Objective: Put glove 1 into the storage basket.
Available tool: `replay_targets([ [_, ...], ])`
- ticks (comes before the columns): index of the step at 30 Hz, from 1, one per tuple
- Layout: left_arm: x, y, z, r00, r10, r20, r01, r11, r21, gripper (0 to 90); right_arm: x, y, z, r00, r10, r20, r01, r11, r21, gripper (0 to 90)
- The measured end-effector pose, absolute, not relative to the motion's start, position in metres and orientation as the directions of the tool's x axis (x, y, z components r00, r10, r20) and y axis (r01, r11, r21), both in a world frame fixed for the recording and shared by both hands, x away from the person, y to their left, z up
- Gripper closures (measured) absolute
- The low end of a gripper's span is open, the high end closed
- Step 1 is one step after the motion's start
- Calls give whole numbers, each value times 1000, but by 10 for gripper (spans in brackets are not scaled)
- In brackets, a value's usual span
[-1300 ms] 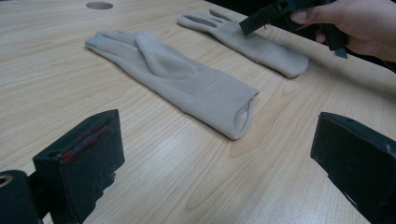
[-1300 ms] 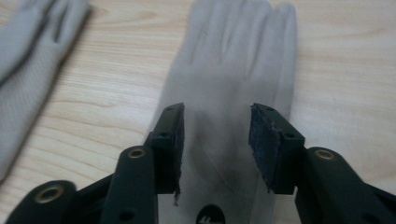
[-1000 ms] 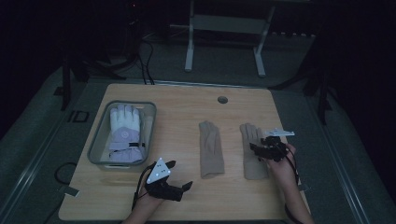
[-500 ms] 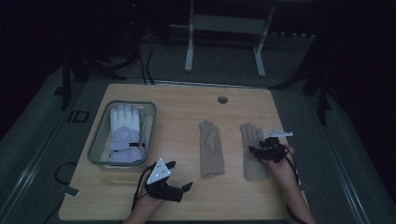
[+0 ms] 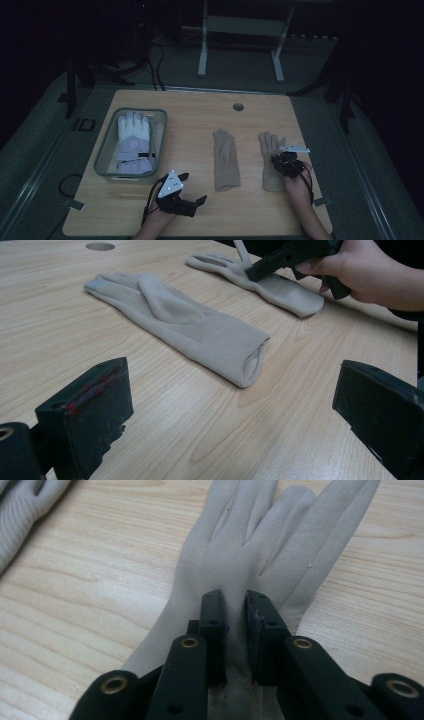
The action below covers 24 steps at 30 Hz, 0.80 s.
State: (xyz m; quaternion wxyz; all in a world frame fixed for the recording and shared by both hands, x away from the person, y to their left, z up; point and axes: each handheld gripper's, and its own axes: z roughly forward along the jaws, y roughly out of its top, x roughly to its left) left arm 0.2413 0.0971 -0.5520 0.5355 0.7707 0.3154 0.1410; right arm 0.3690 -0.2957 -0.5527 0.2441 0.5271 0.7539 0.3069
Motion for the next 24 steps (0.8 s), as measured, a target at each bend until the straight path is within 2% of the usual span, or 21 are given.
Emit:
replay_targets([
  [3,242,97,-552,760,638,-124,338,-225,914,29,367,-293,-549,-319,946,-56,630,256,734,804],
  [14,241,98,-552,758,640,-124,337,-222,915,29,358,-270,-505,-290,957,11,585,168,794,806],
  [19,242,98,-552,756,644,-119,336,-225,914,29,354,-237,-480,-299,953,52,567,134,813,805],
  [24,241,98,-551,750,651,-116,338,-226,913,29,352,-206,-474,-324,942,86,564,119,817,804],
])
